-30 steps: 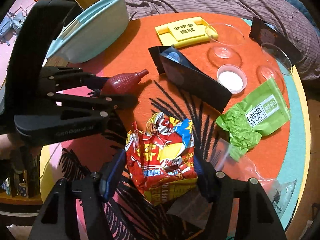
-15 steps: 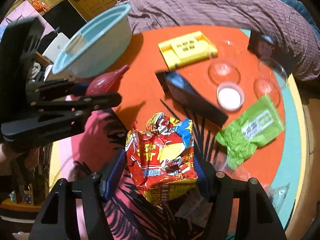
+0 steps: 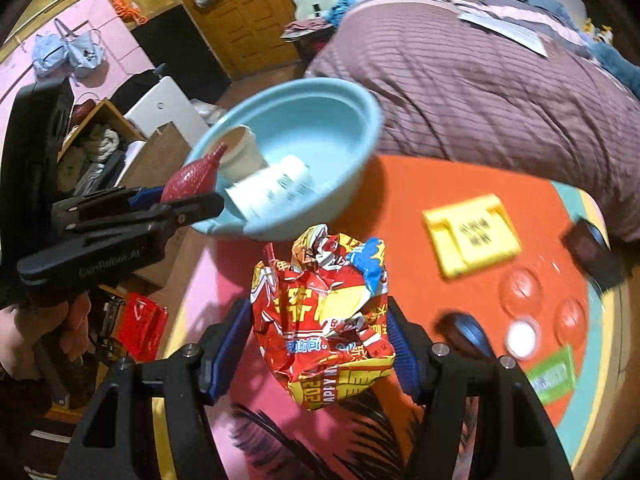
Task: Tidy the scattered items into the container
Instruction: 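Carry red bulb with left tool while right tool carries snack bag over teal basin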
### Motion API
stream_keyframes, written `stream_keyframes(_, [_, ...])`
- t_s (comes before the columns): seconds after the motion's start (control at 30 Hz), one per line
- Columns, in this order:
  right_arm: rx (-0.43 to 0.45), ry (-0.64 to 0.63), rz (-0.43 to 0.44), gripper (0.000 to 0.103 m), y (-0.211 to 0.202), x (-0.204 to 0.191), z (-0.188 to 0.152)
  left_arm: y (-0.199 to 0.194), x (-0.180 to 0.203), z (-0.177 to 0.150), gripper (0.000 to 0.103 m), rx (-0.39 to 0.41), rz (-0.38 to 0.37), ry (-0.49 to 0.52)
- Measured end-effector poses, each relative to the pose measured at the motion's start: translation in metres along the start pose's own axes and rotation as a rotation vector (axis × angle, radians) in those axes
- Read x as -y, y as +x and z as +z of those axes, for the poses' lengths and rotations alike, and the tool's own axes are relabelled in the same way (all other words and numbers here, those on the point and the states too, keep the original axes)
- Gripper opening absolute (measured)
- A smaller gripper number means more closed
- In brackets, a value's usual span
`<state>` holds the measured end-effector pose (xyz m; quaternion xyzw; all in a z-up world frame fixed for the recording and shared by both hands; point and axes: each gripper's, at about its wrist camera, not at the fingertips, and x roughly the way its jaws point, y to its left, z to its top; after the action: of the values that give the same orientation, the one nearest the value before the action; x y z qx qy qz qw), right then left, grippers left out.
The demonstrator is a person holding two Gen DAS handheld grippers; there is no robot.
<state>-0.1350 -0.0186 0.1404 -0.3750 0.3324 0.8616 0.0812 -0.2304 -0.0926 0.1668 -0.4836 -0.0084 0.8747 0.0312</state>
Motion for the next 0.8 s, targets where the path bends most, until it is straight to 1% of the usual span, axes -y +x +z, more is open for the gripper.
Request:
stream_keyframes(0.1, [0.006, -0.005, -0.005, 0.069, 0.004, -0.021, 0.014, 0.004, -0.018, 0.011, 0.042, 0.008, 0.015, -0.024])
stream_keyframes(0.2, [0.005, 0.002, -0.009, 0.069, 0.021, -0.034, 0.032, 0.006, -0.039, 0.020, 0.042, -0.012, 0.018, -0.029])
stream_keyframes(0.37, [0.019, 0.004, -0.034, 0.069, 0.039, -0.050, 0.061, 0.019, -0.057, 0.038, 0.042, -0.017, 0.022, -0.020])
stream_keyframes(0.47, [0.019, 0.030, -0.051, 0.069, 0.052, -0.054, 0.077, 0.034, -0.066, 0.047, 0.042, -0.051, 0.013, -0.016])
stream_keyframes(0.53, [0.017, 0.061, -0.070, 0.069, 0.060, -0.053, 0.087, 0.048, -0.072, 0.053, 0.042, -0.098, 0.007, -0.014])
stream_keyframes(0.6, [0.012, 0.094, -0.092, 0.069, 0.068, -0.051, 0.094, 0.057, -0.076, 0.057, 0.042, -0.125, 0.000, -0.016])
stream_keyframes(0.7, [0.012, 0.143, -0.109, 0.069, 0.076, -0.046, 0.101, 0.066, -0.078, 0.060, 0.042, -0.135, -0.008, -0.005])
stream_keyframes(0.8, [0.018, 0.163, -0.134, 0.069, 0.080, -0.044, 0.105, 0.073, -0.079, 0.061, 0.042, -0.148, -0.024, -0.001])
